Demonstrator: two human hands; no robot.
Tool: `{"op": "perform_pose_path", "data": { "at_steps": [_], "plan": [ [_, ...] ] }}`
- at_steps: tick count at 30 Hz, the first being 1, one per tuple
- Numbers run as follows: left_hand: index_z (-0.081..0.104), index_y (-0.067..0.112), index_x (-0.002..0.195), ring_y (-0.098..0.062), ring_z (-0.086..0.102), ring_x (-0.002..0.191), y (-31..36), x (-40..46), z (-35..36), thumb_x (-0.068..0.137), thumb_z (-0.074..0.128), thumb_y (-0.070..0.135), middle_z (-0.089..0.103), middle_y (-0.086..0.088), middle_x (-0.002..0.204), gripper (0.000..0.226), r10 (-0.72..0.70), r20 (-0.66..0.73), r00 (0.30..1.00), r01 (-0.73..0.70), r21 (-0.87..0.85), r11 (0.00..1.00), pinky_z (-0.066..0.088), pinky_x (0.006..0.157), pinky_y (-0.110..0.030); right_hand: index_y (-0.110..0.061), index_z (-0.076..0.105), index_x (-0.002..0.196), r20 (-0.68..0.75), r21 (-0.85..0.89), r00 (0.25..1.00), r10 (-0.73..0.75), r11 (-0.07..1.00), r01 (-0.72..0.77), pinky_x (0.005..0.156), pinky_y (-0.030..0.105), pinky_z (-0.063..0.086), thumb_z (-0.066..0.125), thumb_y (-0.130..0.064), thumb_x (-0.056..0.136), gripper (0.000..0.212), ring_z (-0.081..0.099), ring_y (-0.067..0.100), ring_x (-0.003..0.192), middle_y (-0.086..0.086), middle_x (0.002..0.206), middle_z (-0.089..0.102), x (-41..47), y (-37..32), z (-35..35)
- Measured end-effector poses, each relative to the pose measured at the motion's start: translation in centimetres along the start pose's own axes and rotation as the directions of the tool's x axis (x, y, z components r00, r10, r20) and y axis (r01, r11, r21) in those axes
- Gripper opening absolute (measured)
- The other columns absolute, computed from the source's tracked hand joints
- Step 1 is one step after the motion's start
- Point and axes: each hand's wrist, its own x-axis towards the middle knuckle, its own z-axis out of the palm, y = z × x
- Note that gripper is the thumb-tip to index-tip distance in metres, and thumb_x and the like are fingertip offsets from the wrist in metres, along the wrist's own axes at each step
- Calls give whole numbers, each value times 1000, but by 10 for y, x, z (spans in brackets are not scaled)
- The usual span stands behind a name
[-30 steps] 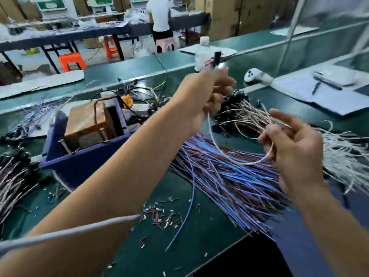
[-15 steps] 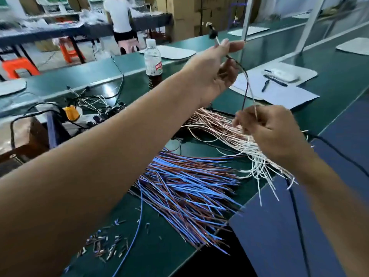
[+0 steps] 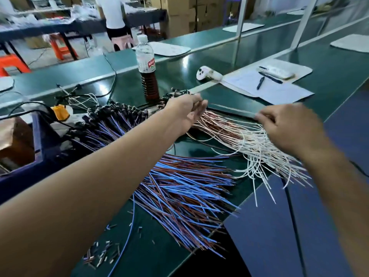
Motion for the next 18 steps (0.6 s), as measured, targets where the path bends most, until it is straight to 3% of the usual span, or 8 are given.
{"op": "perform_pose_path", "data": {
  "at_steps": [3,5,8,10,14,18],
  "plan": [
    [49,-12,129,-28,64,105,-5,-1,-17,103,57,6,50,-22,128,33,-40,-33,999,41,38,998,62,65,-25,-20,79,110,185,-95,983,15,996,2,86,42,51,56,-30,105,26,58,37,102,14,100,64,-4,-4,34],
    [43,-7,133,-36,65,113,-2,-5,-27,101,57,7,44,-25,137,37,-62,-22,998,64,77,995,63,65,-27,-19,74,124,195,-127,980,47,992,-22,99,49,50,57,-30,104,28,53,39,115,17,114,62,-7,-9,44],
    [45,0,122,-36,68,99,12,-19,-41,104,53,5,49,-18,121,21,-57,-60,997,68,205,977,65,77,-35,-13,67,135,97,-110,993,71,992,-60,102,51,49,62,-28,101,38,53,40,116,19,121,61,-8,-27,47],
    [48,-4,118,-33,72,85,24,-36,-51,105,51,5,58,-23,114,16,-5,-43,999,18,305,952,65,70,-32,-10,67,136,10,-37,1000,25,999,-24,103,47,47,67,-24,97,41,56,40,113,19,118,64,-11,-49,43],
    [60,-7,111,-25,73,70,53,-100,-96,106,51,9,70,-22,95,19,52,102,993,-87,385,919,61,59,-23,-11,76,113,-157,209,973,-169,957,200,94,40,48,70,-17,93,21,61,33,102,12,105,69,-32,-130,32],
    [69,0,105,-17,73,68,74,-189,-177,106,52,15,75,-14,89,23,232,128,964,-264,404,876,58,58,-19,-13,77,94,-198,458,896,-396,771,442,80,41,54,67,-13,92,10,66,23,83,4,89,73,-63,-227,30]
  ]
}}
